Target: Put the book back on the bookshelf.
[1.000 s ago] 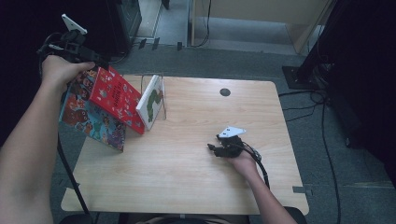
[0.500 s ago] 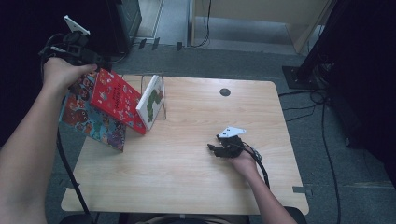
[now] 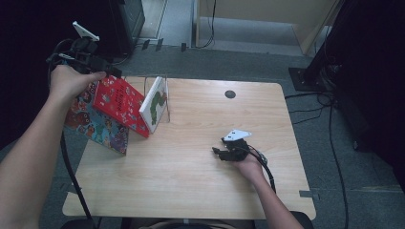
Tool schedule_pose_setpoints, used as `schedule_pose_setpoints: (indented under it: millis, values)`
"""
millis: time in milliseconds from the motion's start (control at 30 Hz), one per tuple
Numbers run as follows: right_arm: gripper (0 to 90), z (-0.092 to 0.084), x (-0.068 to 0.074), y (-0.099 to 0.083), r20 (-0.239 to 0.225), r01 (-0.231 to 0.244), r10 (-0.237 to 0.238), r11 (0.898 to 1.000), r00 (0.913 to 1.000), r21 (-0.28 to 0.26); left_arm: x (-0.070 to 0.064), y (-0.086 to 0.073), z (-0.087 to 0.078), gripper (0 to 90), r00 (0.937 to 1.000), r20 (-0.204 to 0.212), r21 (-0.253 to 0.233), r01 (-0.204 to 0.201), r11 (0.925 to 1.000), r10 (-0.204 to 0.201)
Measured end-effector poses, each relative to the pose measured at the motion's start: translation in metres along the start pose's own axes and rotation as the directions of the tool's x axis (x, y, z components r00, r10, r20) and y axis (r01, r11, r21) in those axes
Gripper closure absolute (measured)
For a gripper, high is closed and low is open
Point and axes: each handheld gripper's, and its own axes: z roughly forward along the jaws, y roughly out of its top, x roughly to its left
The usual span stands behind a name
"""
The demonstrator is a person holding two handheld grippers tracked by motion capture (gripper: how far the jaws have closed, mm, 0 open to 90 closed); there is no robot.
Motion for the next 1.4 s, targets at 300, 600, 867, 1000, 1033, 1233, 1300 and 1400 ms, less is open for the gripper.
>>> schedule_pose_setpoints:
  millis: [300, 600, 867, 1000, 1033, 1233, 1300, 1400]
  values:
    - [39.7, 0.0, 0.0, 0.0, -0.005, 0.0, 0.001, 1.0, 1.0, 0.003, -0.019, -0.017, 0.011, 40.9, 0.9979, 0.036, -0.005, -0.054, 0.9986, 0.054]
    - [39.6, 0.0, 0.001, 0.0, -0.005, -0.001, 0.001, 1.0, 1.0, 0.002, -0.042, -0.04, 0.036, 40.5, 0.9918, 0.063, -0.012, -0.11, 0.9938, 0.111]
    - [38.9, 0.0, 0.001, 0.0, -0.008, -0.001, 0.002, 1.0, 1.0, 0.004, -0.059, -0.065, 0.055, 40.3, 0.9839, 0.09, -0.019, -0.153, 0.988, 0.155]
    - [38.7, 0.0, 0.001, 0.0, -0.008, -0.001, 0.001, 1.0, 1.0, 0.004, -0.065, -0.075, 0.063, 40.2, 0.9805, 0.104, -0.031, -0.164, 0.986, 0.166]
    - [38.5, 0.0, 0.001, 0.0, -0.007, -0.001, 0.001, 1.0, 1.0, 0.004, -0.067, -0.078, 0.066, 40.2, 0.9804, 0.107, -0.035, -0.162, 0.9861, 0.165]
    - [38.4, 0.0, 0.001, 0.0, -0.006, -0.001, 0.001, 1.0, 1.0, 0.002, -0.081, -0.094, 0.086, 40.0, 0.9715, 0.093, -0.047, -0.214, 0.9757, 0.218]
    - [38.3, 0.0, 0.001, 0.0, -0.006, -0.001, 0.001, 1.0, 1.0, 0.003, -0.085, -0.1, 0.093, 39.9, 0.9674, 0.108, -0.038, -0.226, 0.9733, 0.229]
    - [38.3, 0.0, 0.001, 0.0, -0.006, 0.002, -0.002, 1.0, 1.0, 0.002, -0.089, -0.106, 0.101, 39.8, 0.9642, 0.129, -0.046, -0.227, 0.9727, 0.231]
